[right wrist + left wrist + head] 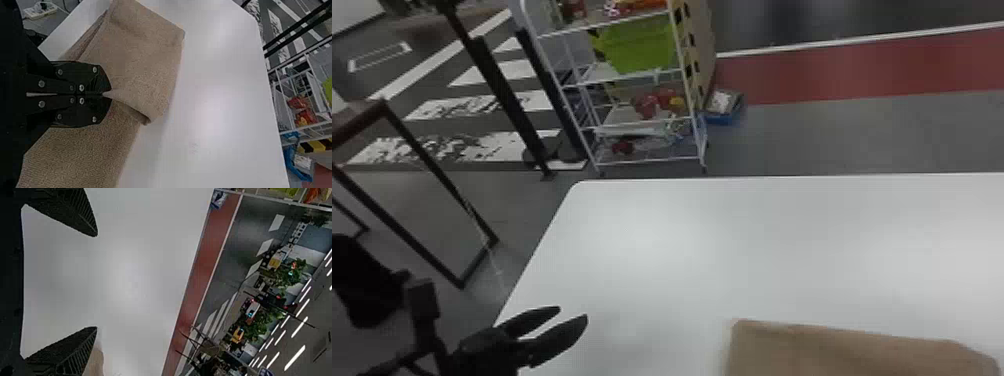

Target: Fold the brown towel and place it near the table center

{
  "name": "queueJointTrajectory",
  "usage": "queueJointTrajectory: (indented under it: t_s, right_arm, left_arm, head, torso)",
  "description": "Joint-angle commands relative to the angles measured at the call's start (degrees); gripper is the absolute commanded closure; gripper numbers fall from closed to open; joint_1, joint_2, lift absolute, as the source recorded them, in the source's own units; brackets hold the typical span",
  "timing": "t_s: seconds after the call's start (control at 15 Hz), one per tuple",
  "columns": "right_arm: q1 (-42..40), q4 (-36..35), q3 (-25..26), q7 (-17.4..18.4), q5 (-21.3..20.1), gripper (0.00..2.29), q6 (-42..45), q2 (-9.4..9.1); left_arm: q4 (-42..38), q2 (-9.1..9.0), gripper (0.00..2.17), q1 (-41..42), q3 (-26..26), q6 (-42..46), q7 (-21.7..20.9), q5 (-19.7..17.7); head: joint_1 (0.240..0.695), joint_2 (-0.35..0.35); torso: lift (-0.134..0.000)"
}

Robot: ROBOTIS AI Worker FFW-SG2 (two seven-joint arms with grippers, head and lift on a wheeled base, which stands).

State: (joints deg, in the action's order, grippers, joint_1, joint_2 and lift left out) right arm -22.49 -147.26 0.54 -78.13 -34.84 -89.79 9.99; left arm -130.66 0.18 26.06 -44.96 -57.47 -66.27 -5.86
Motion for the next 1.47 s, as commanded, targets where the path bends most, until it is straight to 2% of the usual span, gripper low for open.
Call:
queueJointTrajectory:
  t_s: [0.0,0.13,0.27,0.4,0.53,0.73,0.93,1.0,1.07,1.2,1.27,1.4]
  right_arm:
    - [-3.6,1.4,1.0,-0.2,1.0,1.87,-0.3,0.38]
    - [-4.2,3.9,1.0,-0.2,0.7,1.87,-0.3,0.56]
    - [-3.7,3.4,1.8,-0.2,0.9,1.87,-0.3,0.73]
    - [-3.9,-2.2,6.5,-0.2,1.8,1.87,-0.3,1.17]
    - [-4.3,-2.9,11.6,-0.2,5.6,1.87,-0.3,2.23]
    - [-6.3,3.7,11.3,-0.2,5.5,1.87,-0.3,2.23]
    - [-5.6,4.0,11.6,-0.2,5.6,1.87,-0.3,2.58]
    - [-5.6,1.9,12.6,-0.2,5.8,1.87,-0.3,2.58]
    - [-5.6,-1.4,15.8,-0.2,7.9,1.87,-0.3,2.58]
    - [-6.8,-5.0,24.5,-0.2,15.1,1.87,-0.3,2.58]
    - [-8.8,-4.5,25.1,-0.2,15.4,1.87,-0.3,2.58]
    - [-11.4,0.7,23.8,-0.2,14.4,1.87,-0.3,2.23]
  left_arm:
    - [0.0,-0.32,0.02,0.0,0.5,-0.1,0.1,0.2]
    - [0.0,-0.32,0.02,0.0,0.9,-0.1,0.2,0.2]
    - [-0.5,-0.32,0.02,0.0,1.6,-0.1,0.6,0.8]
    - [-0.8,-0.32,0.02,0.0,2.3,-0.3,1.0,1.0]
    - [-0.6,-0.32,0.02,0.0,3.6,-0.3,1.8,1.6]
    - [-0.4,-0.32,0.02,-0.2,5.7,-0.3,2.4,3.2]
    - [-0.6,-0.32,0.02,-0.5,6.6,-0.3,2.6,4.2]
    - [-0.5,-0.32,0.02,-0.5,6.6,-0.3,2.7,4.2]
    - [-0.5,-0.32,0.02,-0.6,6.7,-0.3,2.8,4.3]
    - [-0.5,-0.32,0.02,-0.6,6.6,-0.5,2.8,4.2]
    - [-0.3,-0.32,0.02,-0.6,6.6,-0.5,2.8,4.3]
    - [0.0,-0.32,0.02,-0.5,6.8,-0.5,2.8,4.4]
  head:
    - [0.695,0.35]
    - [0.695,0.35]
    - [0.695,0.35]
    - [0.695,0.35]
    - [0.695,0.309]
    - [0.695,0.245]
    - [0.695,0.209]
    - [0.695,0.202]
    - [0.695,0.196]
    - [0.695,0.176]
    - [0.695,0.16]
    - [0.695,0.118]
  torso:
    - [-0.122]
    - [-0.122]
    - [-0.122]
    - [-0.122]
    - [-0.122]
    - [-0.122]
    - [-0.122]
    - [-0.122]
    - [-0.122]
    - [-0.122]
    - [-0.122]
    - [-0.122]
